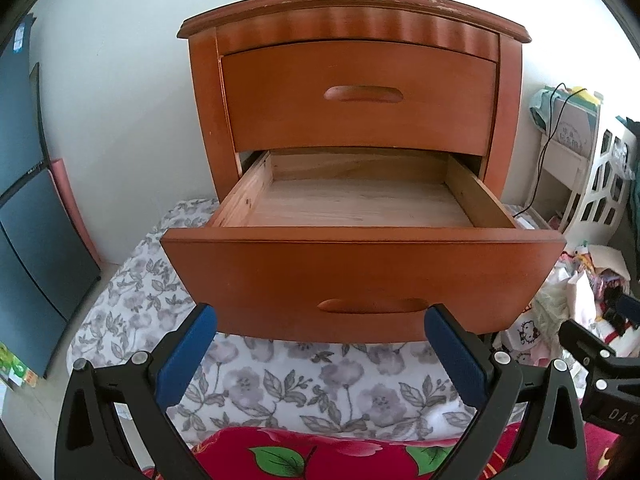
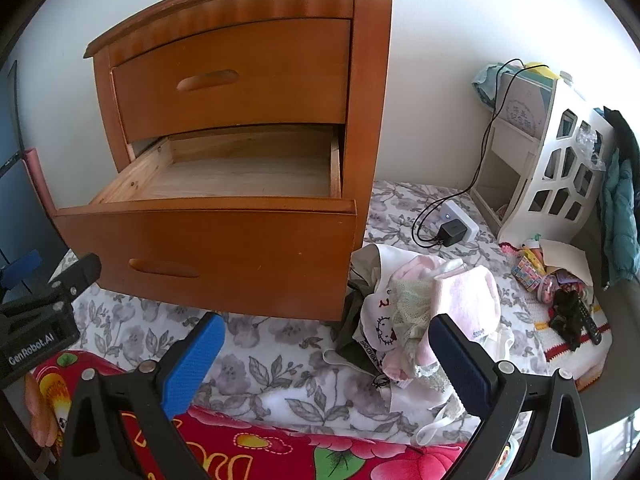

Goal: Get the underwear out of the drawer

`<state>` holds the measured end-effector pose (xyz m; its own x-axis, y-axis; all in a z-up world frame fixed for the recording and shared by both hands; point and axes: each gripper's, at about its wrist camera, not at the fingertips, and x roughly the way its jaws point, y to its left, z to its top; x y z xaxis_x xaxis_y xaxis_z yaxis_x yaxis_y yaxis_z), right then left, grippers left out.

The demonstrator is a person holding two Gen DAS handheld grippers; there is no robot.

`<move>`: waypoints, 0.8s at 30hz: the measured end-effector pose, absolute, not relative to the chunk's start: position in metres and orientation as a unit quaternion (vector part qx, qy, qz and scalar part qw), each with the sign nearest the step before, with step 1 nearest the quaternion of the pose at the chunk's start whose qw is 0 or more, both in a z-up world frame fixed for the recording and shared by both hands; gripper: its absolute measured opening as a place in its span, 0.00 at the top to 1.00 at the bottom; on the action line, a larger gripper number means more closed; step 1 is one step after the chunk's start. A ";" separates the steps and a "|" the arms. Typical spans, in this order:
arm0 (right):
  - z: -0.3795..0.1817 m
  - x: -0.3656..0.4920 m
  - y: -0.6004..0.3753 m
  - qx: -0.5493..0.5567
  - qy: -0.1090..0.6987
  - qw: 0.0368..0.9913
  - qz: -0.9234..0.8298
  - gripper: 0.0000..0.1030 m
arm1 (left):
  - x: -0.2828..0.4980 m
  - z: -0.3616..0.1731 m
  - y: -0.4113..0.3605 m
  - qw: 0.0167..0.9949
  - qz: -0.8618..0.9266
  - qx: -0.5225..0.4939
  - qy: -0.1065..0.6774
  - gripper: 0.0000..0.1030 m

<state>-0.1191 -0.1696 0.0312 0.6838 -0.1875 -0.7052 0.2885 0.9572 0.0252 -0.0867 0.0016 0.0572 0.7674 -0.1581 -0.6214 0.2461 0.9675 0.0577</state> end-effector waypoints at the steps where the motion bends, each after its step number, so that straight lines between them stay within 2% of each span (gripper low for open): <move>1: 0.032 -0.119 -0.170 0.068 0.375 0.915 -0.131 0.00 | -0.087 0.057 0.001 0.937 -0.108 0.071 0.325 0.00; 24: 0.032 -0.123 -0.178 0.087 0.365 0.915 -0.150 0.00 | -0.076 0.047 0.004 0.925 -0.102 0.061 0.360 0.00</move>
